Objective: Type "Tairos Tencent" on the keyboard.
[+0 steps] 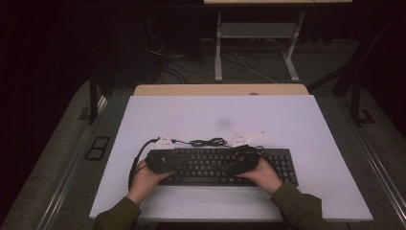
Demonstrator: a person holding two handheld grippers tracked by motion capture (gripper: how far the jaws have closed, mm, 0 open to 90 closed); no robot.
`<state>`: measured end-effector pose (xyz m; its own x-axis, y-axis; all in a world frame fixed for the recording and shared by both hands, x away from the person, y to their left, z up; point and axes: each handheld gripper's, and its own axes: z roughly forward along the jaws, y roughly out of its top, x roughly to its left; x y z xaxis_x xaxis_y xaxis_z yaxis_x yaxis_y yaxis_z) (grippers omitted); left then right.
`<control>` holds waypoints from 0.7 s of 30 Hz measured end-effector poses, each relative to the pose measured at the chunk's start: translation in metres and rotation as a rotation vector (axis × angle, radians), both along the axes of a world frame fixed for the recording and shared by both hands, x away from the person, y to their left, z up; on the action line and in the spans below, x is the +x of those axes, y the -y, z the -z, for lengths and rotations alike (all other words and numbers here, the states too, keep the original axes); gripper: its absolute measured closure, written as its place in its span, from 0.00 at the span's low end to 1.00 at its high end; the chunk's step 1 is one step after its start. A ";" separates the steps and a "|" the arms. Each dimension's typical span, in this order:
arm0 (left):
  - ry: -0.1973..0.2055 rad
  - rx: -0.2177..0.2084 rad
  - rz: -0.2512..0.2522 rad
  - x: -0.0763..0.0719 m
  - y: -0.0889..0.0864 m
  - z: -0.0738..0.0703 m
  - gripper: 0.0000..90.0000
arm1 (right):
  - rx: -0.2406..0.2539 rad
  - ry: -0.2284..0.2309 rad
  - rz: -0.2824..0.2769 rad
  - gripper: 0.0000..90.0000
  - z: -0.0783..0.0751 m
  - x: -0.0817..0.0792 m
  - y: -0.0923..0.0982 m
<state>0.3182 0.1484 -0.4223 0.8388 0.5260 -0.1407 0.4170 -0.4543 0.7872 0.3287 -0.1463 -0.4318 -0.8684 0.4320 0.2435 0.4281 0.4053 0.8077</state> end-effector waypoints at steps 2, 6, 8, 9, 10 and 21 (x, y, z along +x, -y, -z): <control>0.003 0.004 0.009 0.000 0.002 -0.001 0.97 | 0.003 0.006 0.004 0.29 0.000 0.001 0.003; 0.004 0.003 0.012 0.002 0.006 0.000 0.99 | 0.008 0.010 0.016 0.26 -0.001 0.001 0.008; 0.003 0.005 0.013 0.003 0.008 0.000 0.99 | 0.009 0.012 0.022 0.25 -0.002 0.002 0.010; 0.005 0.005 0.015 0.003 0.009 0.000 0.99 | 0.010 0.011 0.022 0.24 -0.002 0.003 0.012; 0.001 0.004 0.013 0.004 0.010 0.000 0.99 | 0.011 0.013 0.028 0.24 -0.002 0.003 0.013; -0.004 0.038 0.029 0.010 0.022 0.008 0.99 | 0.007 0.014 0.039 0.23 -0.002 0.005 0.018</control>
